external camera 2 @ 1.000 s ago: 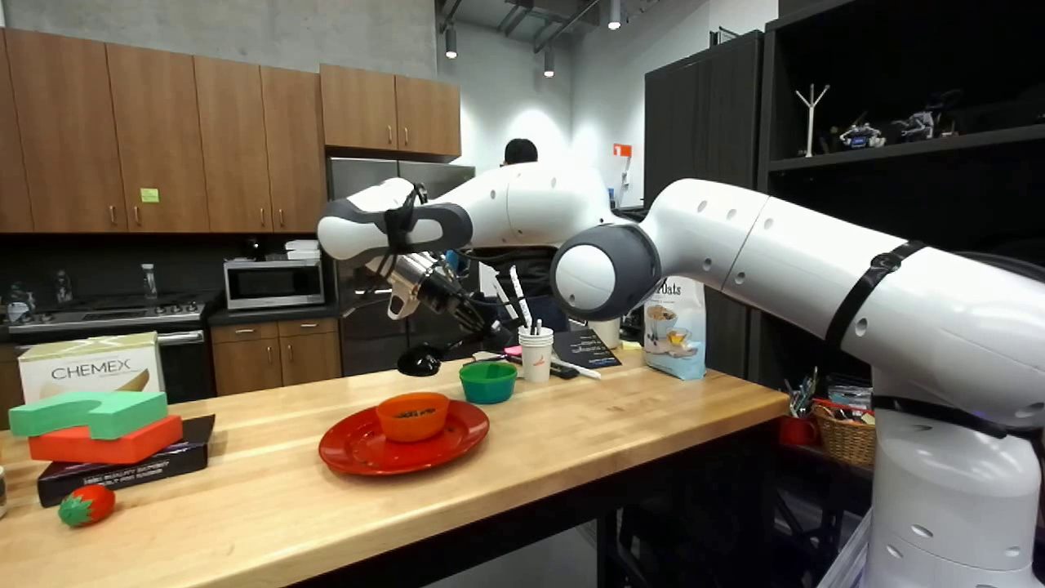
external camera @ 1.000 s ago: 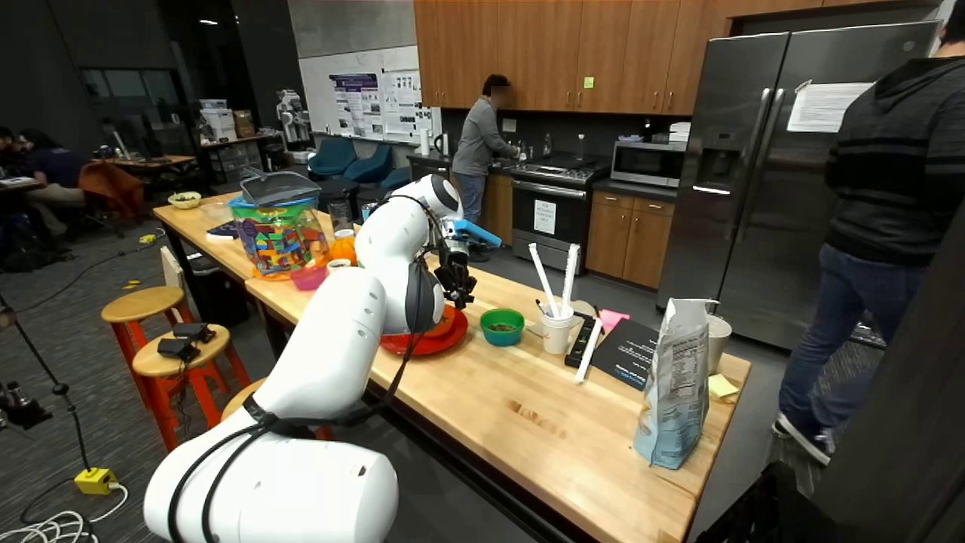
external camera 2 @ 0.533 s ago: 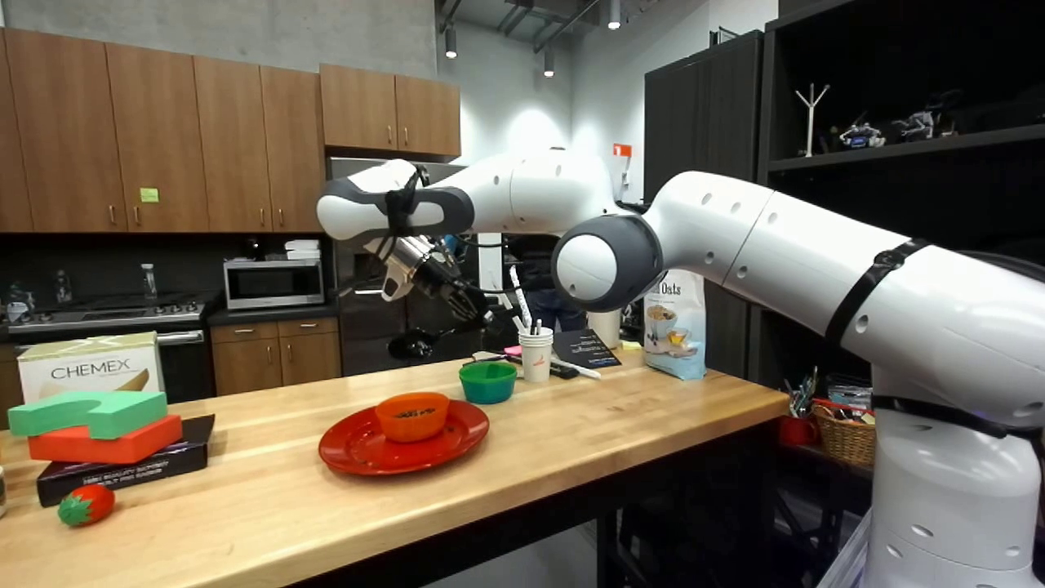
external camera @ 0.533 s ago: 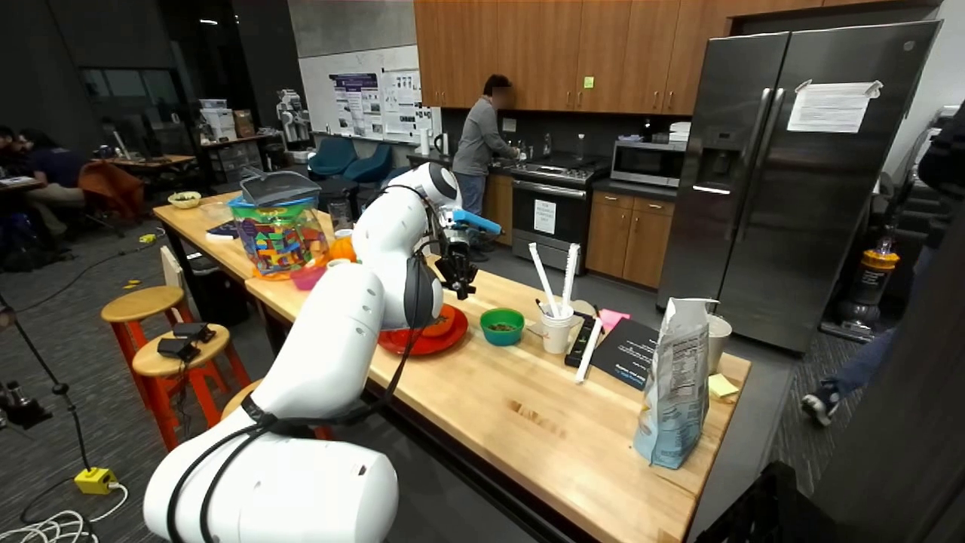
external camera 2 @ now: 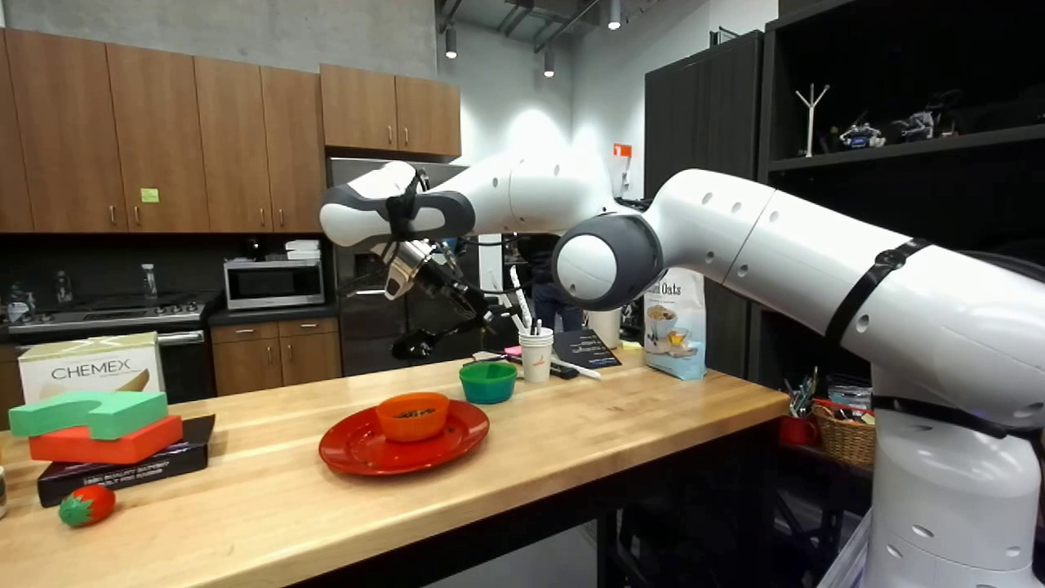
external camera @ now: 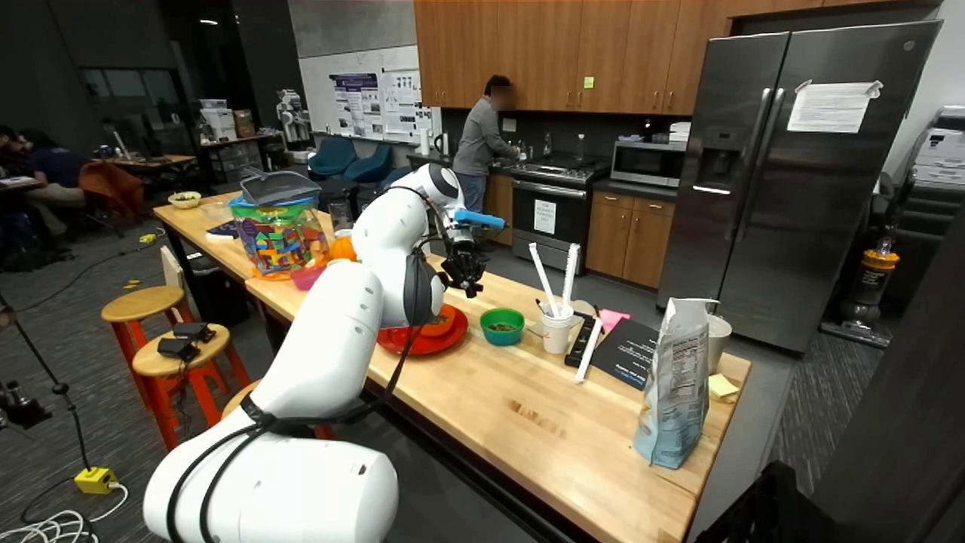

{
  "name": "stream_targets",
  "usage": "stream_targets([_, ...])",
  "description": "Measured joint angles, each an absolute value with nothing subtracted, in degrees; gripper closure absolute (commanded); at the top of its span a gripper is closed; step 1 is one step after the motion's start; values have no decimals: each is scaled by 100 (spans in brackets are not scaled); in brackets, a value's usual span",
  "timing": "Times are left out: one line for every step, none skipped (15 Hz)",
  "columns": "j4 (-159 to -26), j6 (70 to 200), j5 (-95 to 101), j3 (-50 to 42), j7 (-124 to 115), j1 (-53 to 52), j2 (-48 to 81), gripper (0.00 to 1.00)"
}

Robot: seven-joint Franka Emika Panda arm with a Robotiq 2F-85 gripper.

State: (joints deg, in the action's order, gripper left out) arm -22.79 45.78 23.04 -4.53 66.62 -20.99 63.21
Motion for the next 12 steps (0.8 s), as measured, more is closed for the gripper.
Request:
stream_targets([-2279,4542,2347,-501,6592,-2075,6328,99])
stream_targets([-2266,4489,2396,-545,6533,-2048,6336,99])
stream_targets([-2257,4436,2452,-586,6468,-2025,6338,99])
stream_targets([-2250,4373,2498,-632,6409,-2003,6338,99])
stream_targets([-2245,4309,2539,-669,6347,-1981,6338,99])
stream_targets([-2245,4255,2576,-705,6295,-1962,6339,99])
stream_targets([-2245,4199,2606,-734,6233,-1945,6340,99])
stream_targets([-2245,4141,2636,-762,6173,-1929,6340,99])
stream_targets([-2245,4082,2662,-790,6108,-1912,6340,99])
stream_targets([-2245,4023,2696,-808,6035,-1896,6341,99])
stream_targets([-2245,3968,2722,-829,5956,-1879,6344,99])
stream_targets([-2246,3910,2745,-854,5873,-1862,6347,99])
